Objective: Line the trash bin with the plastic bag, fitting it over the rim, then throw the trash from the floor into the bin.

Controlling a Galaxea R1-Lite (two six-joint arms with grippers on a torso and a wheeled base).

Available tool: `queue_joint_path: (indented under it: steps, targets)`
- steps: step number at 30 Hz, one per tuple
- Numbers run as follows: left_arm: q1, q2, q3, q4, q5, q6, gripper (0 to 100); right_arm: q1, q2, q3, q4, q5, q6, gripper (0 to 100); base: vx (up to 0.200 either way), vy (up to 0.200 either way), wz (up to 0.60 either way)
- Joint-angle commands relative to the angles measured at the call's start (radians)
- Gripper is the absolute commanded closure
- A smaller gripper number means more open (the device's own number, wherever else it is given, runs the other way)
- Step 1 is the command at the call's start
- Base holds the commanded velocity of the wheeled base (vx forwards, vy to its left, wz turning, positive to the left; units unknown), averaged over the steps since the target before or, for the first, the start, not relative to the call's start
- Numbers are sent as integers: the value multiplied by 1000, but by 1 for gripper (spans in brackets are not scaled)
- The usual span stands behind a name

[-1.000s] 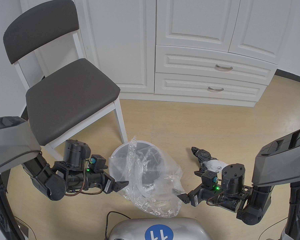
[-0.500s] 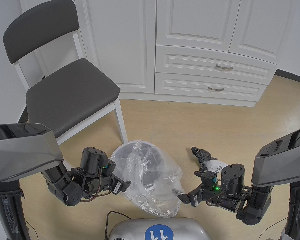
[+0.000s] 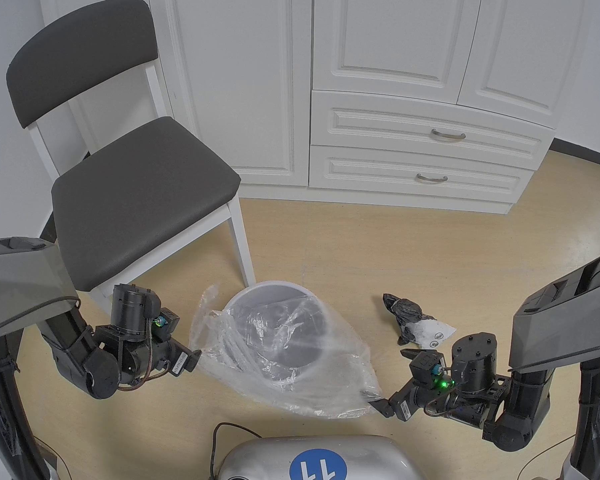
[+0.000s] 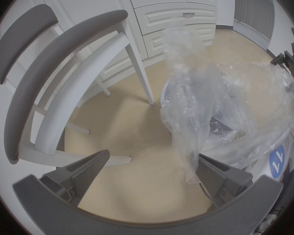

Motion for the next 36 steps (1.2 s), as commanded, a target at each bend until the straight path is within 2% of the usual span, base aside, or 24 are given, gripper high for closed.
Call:
queue_joint_path:
  steps: [1, 10, 17, 24, 27, 32, 36]
  targets:
    - [27, -48, 16, 0, 0, 3, 0, -13, 6, 28, 2, 0, -15, 0, 0, 0, 0]
    - [30, -13, -18, -3, 1, -4, 0, -27, 21, 75, 10, 0, -100, 0, 0, 0, 0]
    - [38, -13, -18, -10, -3, -4, 0, -29, 7, 66, -18, 17, -98, 0, 0, 0, 0]
    - [16, -61, 30, -8, -71, 2, 0, -29, -80, 78, -18, 20, -95, 0, 0, 0, 0]
    - [8, -64, 36, -8, -72, 2, 0, -30, -142, 95, -18, 58, -66, 0, 0, 0, 0]
    - [-1, -41, 33, -8, -72, 2, 0, -73, -266, 132, -18, 202, -40, 0, 0, 0, 0]
    - [-4, -21, 25, -8, -71, 0, 0, -92, -319, 137, -18, 271, 17, 0, 0, 0, 0]
